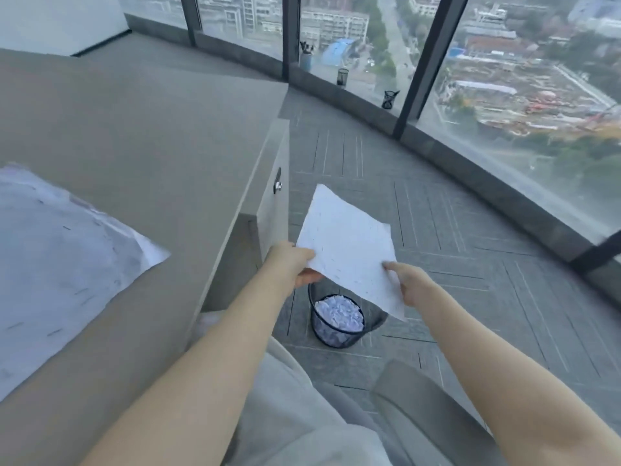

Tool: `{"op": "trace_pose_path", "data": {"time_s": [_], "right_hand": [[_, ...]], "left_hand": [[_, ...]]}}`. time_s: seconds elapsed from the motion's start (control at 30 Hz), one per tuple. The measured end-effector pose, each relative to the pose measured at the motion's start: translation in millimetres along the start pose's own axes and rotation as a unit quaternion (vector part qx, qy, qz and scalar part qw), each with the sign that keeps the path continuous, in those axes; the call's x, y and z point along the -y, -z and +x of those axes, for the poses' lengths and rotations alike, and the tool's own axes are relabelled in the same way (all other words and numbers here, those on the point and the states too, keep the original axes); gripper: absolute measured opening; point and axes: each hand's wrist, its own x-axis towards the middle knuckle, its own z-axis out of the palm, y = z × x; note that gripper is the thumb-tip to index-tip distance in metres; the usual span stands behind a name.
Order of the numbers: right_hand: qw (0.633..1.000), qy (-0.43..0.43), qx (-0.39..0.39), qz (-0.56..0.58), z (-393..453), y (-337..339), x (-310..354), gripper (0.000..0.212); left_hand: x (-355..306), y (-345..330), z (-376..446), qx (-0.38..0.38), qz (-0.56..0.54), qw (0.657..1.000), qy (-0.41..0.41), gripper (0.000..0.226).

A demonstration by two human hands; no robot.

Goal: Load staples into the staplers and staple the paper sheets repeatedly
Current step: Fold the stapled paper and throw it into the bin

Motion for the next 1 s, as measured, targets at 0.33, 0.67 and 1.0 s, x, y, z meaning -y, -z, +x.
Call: {"op": "trace_pose_path", "data": {"time_s": [0.33, 0.67, 1.0], "right_hand": [[0.982, -0.150, -0.011, -0.115, 79, 16, -71, 0.035], [0.980, -0.188, -0.031, 0.053, 92, -4, -77, 0.051], [0.994, 0.047, -0.024, 0.090, 36, -58, 0, 0.023]], "left_hand": [[77, -3, 85, -0.049, 0.011, 0.986, 0.160, 0.036], [90, 1, 112, 0.011, 0.065, 0.972, 0.227, 0.066], [16, -16, 72, -0.101, -0.080, 0.992, 0.008, 0.016]]}}
